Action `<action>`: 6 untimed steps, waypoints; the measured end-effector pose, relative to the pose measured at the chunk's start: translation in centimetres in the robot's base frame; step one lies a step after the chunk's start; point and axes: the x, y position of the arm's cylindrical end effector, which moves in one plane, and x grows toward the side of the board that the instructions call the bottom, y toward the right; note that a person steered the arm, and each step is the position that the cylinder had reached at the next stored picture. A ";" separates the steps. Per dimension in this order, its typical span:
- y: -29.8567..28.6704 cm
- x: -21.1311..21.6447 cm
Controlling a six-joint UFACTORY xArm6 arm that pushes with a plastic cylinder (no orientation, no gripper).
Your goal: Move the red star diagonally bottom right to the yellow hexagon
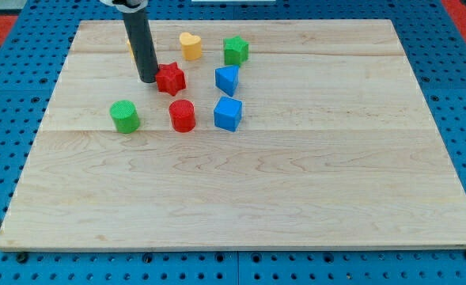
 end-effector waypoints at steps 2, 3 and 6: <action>0.0 -0.2; 0.0 -0.2; -8.9 -3.3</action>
